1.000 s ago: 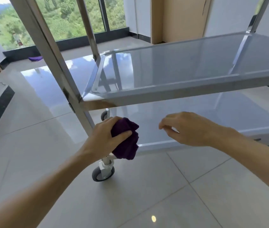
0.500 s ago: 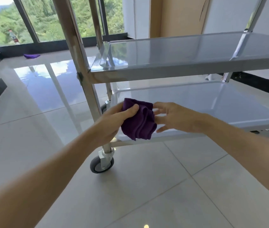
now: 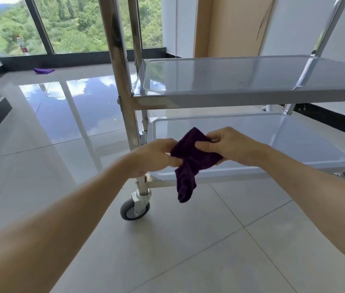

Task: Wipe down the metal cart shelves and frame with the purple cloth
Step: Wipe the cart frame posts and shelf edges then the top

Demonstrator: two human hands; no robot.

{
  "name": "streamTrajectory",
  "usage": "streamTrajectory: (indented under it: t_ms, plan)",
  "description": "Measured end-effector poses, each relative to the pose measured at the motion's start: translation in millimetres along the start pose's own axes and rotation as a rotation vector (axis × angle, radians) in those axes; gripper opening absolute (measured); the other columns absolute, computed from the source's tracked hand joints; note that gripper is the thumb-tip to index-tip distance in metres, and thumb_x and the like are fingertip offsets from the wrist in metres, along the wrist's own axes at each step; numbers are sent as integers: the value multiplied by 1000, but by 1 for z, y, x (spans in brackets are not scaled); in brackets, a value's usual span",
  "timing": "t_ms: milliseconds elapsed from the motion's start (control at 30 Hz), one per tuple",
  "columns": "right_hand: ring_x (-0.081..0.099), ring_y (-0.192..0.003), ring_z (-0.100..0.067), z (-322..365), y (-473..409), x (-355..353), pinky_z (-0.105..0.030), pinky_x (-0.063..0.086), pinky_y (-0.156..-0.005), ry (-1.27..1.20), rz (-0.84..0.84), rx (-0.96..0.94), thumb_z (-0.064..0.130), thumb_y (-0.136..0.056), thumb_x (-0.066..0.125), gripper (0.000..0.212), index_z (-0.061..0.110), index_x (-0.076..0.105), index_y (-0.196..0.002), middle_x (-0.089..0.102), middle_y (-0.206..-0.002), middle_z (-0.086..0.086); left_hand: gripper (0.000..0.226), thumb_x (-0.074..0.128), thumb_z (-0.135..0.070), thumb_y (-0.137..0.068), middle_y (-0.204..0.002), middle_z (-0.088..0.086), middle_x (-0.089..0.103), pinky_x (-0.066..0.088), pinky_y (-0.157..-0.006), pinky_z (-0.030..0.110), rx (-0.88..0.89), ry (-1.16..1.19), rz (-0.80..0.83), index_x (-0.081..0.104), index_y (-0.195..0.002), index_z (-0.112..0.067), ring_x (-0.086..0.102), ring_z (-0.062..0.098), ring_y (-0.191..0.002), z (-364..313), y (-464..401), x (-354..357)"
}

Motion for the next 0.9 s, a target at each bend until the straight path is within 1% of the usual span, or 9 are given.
streamTrajectory:
  t_ms: [67, 133, 200, 267, 400, 500, 667, 800, 900]
  plan:
    - [75, -87, -23, -1, -4, 2, -43, 61, -83, 32, 44, 20, 40, -89, 70, 29, 15, 73, -104, 77, -93, -6, 36, 62, -13, -92, -115, -9, 68, 46, -102, 35, -9, -210, 14, 55, -126, -24, 62, 13, -111, 5, 3, -1]
    - [75, -86, -22, -2, -9, 9, -37, 61, -79, 97, 144, 57, 39, -90, 69, 26, 16, 72, -102, 77, -93, -5, 34, 55, -19, -94, -112, -3, 69, 46, -101, 39, 43, -792, -73, 53, -128, -21, 61, 19, -110, 9, 5, -6]
    - [75, -87, -21, -3, -13, 18, -34, 61, -78, 164, 263, 106, 40, -91, 67, 25, 18, 72, -101, 78, -94, -3, 27, 52, -23, -93, -106, 1, 70, 27, -116, 47, 119, -1478, -85, 60, -118, -18, 57, 25, -115, 13, 9, -2]
    - [74, -93, -23, -7, -18, 25, -37, 61, -83, 151, 370, 173, 39, -92, 66, 25, 19, 72, -106, 77, -100, -4, 26, 52, -28, -93, -112, -2, 70, 6, -120, 52, 113, -1830, -5, 65, -114, -20, 50, 26, -126, 22, 14, -2]
    - [72, -103, -25, -13, -31, 36, -40, 59, -90, 56, 468, 263, 38, -89, 67, 31, 19, 72, -113, 75, -110, -6, 27, 51, -25, -94, -122, -2, 63, 17, -118, 43, 141, -1955, 19, 61, -118, -18, 48, 24, -125, 28, 18, -11]
    - [71, -104, -23, -11, -42, 48, -36, 59, -89, -4, 466, 247, 40, -87, 67, 37, 17, 70, -117, 74, -112, -5, 26, 51, -22, -95, -122, 4, 62, 16, -119, 43, 156, -1976, -2, 59, -119, -13, 48, 25, -125, 31, 20, -13]
    - [66, -101, -22, -12, -72, 70, -29, 53, -81, 249, 69, 38, 38, -97, 58, 20, 22, 67, -105, 69, -102, 1, 23, 50, -16, -95, -122, 7, 62, 16, -120, 43, 208, -1988, -30, 59, -116, -9, 46, 28, -126, 40, 26, -17]
    - [45, -113, -24, -18, -75, 100, -42, 43, -94, 823, -359, -26, 42, -95, 59, 38, 30, 55, -131, 50, -119, -2, 22, 52, -10, -93, -126, 12, 60, 8, -121, 43, 245, -1993, -42, 56, -114, -6, 42, 33, -130, 47, 34, -21]
    - [52, -106, -26, -20, -71, 132, -39, 44, -92, 944, -393, -154, 40, -95, 59, 37, 20, 57, -126, 55, -111, -7, 24, 57, -9, -90, -128, 12, 59, 9, -122, 43, 262, -1975, -34, 57, -114, -6, 42, 32, -131, 52, 39, -24]
Point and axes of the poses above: each hand's wrist, its own y-axis away from the middle knuckle, its own x-axis out of the palm, z = x × y, the point moved 6 cm from there along -y, towards the middle knuckle
